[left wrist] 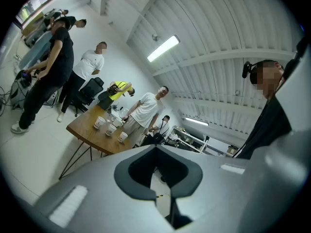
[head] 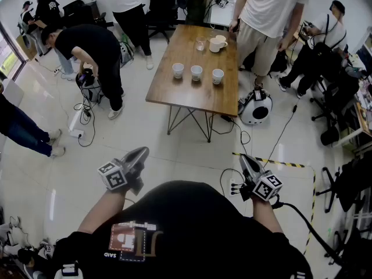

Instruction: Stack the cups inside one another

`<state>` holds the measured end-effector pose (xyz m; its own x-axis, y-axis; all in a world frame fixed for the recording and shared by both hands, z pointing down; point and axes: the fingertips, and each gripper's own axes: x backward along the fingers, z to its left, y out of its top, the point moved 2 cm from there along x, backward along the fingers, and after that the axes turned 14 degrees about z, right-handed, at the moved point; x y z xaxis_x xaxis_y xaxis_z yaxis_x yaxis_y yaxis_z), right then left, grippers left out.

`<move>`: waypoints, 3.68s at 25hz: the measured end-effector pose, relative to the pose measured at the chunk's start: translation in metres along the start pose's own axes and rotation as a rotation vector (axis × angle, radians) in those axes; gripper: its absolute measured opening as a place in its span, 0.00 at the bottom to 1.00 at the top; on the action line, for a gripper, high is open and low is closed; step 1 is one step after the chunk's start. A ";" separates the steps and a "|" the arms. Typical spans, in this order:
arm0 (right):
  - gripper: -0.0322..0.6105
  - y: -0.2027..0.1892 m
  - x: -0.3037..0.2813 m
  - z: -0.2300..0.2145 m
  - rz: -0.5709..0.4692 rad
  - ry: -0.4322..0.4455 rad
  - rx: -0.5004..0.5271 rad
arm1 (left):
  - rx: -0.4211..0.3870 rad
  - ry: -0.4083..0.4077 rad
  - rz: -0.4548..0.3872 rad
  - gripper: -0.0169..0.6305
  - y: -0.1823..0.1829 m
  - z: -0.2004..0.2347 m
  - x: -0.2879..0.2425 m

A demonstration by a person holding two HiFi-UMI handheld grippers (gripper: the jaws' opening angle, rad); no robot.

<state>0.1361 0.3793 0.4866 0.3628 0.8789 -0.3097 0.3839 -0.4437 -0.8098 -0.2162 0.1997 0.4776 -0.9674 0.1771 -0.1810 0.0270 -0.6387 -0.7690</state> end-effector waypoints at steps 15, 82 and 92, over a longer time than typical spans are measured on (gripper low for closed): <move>0.07 0.006 0.040 -0.060 0.064 0.030 0.043 | 0.008 0.027 0.017 0.02 -0.015 -0.046 -0.072; 0.23 0.123 -0.421 -0.325 0.990 -0.237 1.139 | 0.081 0.083 0.143 0.02 0.224 0.266 -0.246; 0.09 0.131 -0.419 -0.322 0.998 -0.221 1.119 | 0.091 0.067 0.119 0.02 0.222 0.274 -0.246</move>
<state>0.3074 -0.1037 0.6707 -0.0934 0.3599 -0.9283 -0.7955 -0.5876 -0.1478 -0.0415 -0.1907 0.5194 -0.9397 0.1435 -0.3104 0.1147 -0.7229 -0.6813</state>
